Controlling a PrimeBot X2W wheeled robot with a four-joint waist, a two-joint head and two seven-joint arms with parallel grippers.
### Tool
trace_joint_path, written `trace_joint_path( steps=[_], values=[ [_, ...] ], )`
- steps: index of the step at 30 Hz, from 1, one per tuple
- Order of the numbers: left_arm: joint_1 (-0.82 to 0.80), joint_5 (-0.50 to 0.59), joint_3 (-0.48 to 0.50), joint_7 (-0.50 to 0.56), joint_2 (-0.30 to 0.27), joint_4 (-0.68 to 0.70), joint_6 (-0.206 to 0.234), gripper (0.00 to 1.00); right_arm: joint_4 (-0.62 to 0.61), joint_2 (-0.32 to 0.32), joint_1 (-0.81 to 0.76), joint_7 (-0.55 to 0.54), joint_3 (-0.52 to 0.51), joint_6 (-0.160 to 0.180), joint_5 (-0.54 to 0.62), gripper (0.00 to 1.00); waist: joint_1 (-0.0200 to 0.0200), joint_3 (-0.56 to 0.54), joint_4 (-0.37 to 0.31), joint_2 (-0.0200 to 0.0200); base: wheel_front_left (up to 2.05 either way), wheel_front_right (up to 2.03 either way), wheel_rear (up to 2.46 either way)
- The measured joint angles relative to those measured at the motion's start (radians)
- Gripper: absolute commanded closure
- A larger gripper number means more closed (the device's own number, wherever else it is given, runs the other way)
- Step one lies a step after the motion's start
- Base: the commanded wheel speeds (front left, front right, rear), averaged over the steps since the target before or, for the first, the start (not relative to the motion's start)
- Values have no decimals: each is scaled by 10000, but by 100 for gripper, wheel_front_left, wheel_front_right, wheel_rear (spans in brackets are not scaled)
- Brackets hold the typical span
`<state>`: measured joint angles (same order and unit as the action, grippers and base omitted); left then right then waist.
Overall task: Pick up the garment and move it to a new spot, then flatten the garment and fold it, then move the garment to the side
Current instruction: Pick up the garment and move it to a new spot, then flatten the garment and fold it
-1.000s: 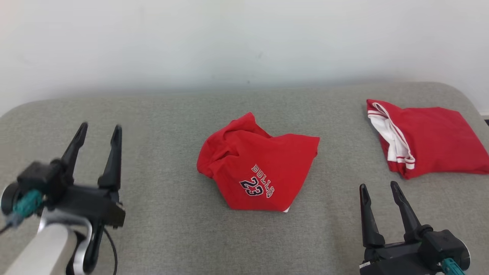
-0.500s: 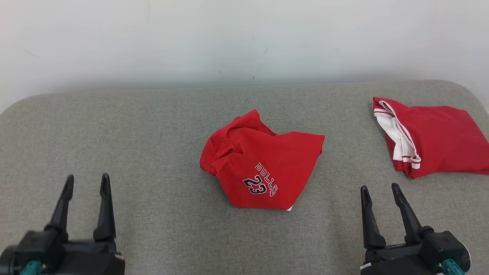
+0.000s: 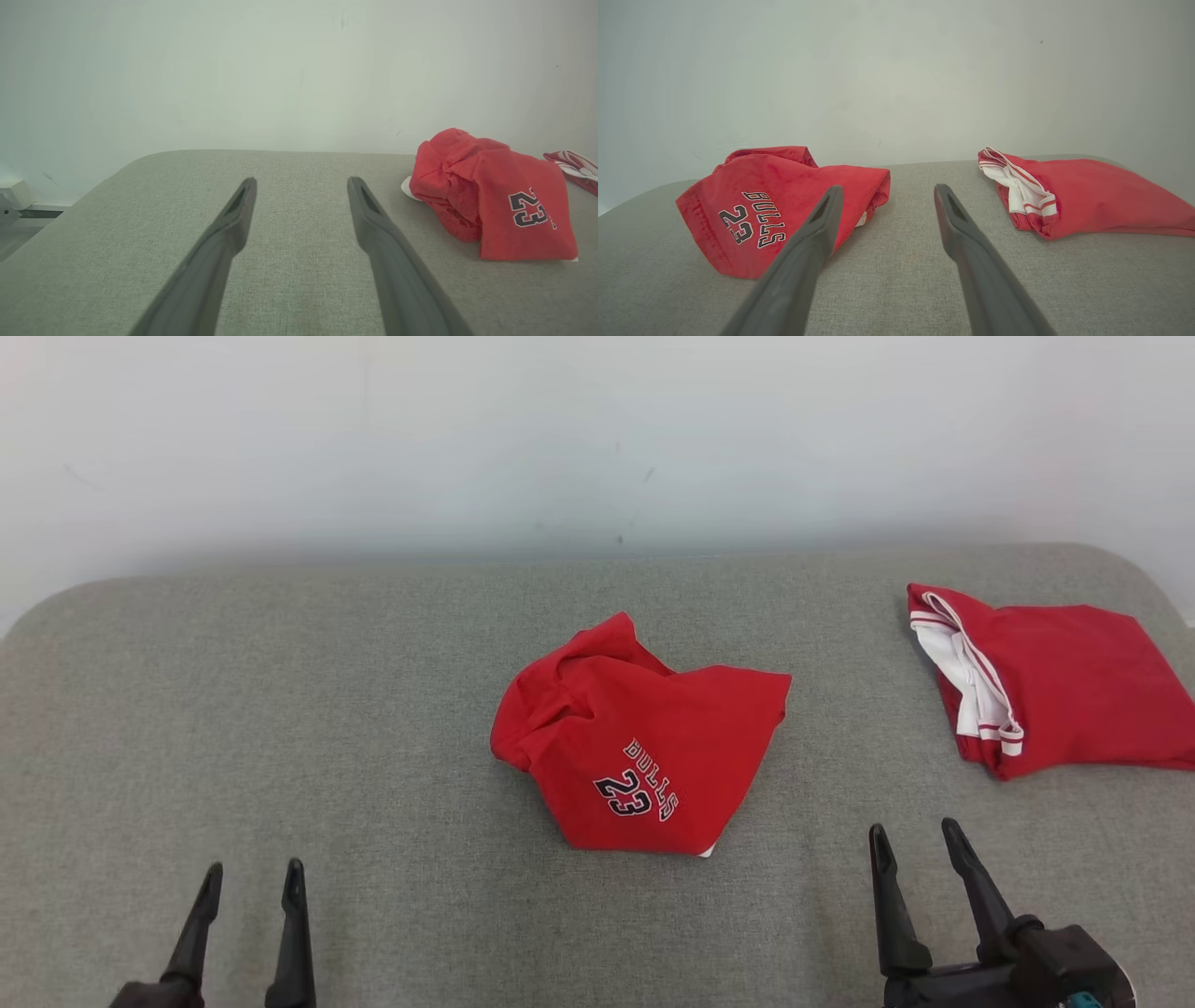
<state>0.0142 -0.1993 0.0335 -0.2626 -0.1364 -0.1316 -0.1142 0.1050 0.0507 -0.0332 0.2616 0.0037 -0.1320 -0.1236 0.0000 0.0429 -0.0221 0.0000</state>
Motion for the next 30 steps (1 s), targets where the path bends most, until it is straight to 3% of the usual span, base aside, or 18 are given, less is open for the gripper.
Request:
trace_joint_path(
  steps=[12,30],
  values=[
    [276,500,249,0,522,-84,-109,0,207,-2,-169,0,79,0,-54,0,0,-94,8,0,0,0,0],
    [333,577,159,0,579,-115,-153,0,362,0,-283,0,67,0,-52,0,0,-221,24,0,0,0,0]
  ],
)
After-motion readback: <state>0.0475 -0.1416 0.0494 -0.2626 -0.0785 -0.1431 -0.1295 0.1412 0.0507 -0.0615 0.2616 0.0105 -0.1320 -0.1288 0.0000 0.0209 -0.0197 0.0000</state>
